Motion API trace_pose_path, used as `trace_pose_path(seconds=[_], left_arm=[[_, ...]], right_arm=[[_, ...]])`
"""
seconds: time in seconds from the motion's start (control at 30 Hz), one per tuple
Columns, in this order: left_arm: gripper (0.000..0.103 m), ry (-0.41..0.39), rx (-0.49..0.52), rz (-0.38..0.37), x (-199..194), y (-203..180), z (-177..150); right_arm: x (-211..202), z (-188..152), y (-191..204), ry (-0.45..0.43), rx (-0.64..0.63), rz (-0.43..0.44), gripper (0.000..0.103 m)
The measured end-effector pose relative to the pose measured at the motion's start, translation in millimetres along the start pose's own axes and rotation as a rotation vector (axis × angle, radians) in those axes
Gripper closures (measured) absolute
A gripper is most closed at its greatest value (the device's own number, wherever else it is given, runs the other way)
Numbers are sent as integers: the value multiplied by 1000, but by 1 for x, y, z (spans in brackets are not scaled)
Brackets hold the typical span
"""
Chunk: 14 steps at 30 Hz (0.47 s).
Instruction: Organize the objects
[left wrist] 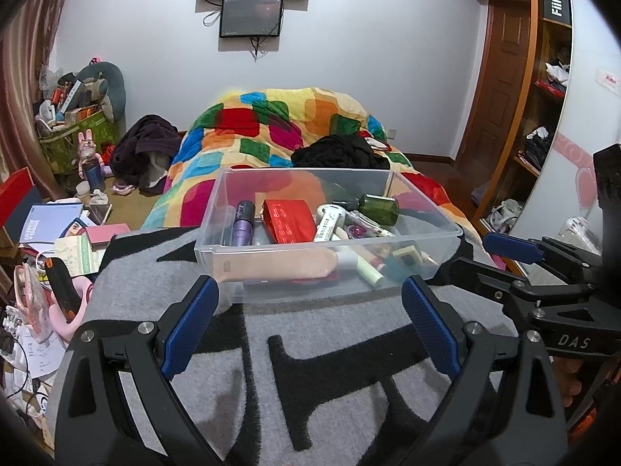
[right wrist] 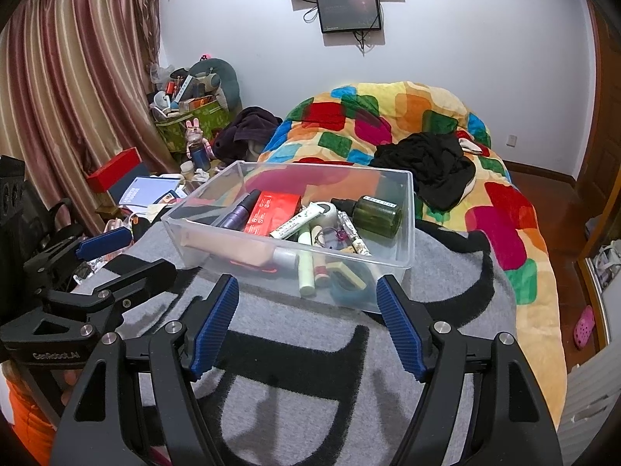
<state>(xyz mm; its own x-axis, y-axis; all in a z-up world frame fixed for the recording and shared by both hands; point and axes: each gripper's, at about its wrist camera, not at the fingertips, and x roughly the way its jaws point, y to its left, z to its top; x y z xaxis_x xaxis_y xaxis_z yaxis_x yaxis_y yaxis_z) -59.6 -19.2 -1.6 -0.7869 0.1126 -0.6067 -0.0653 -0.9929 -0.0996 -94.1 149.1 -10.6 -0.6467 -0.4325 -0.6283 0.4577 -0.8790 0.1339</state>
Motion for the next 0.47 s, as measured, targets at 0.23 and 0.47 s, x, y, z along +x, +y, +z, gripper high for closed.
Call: trace_pose_path(seconds=[0.23,0.47], left_arm=[[7,-1,7,-6,-2,-1,0],[2,-8,-7,7,-4,0,1]], right_arm=[[1,0,0,4,-1,-2,32],[1,-1,-1,7,1,-3,32]])
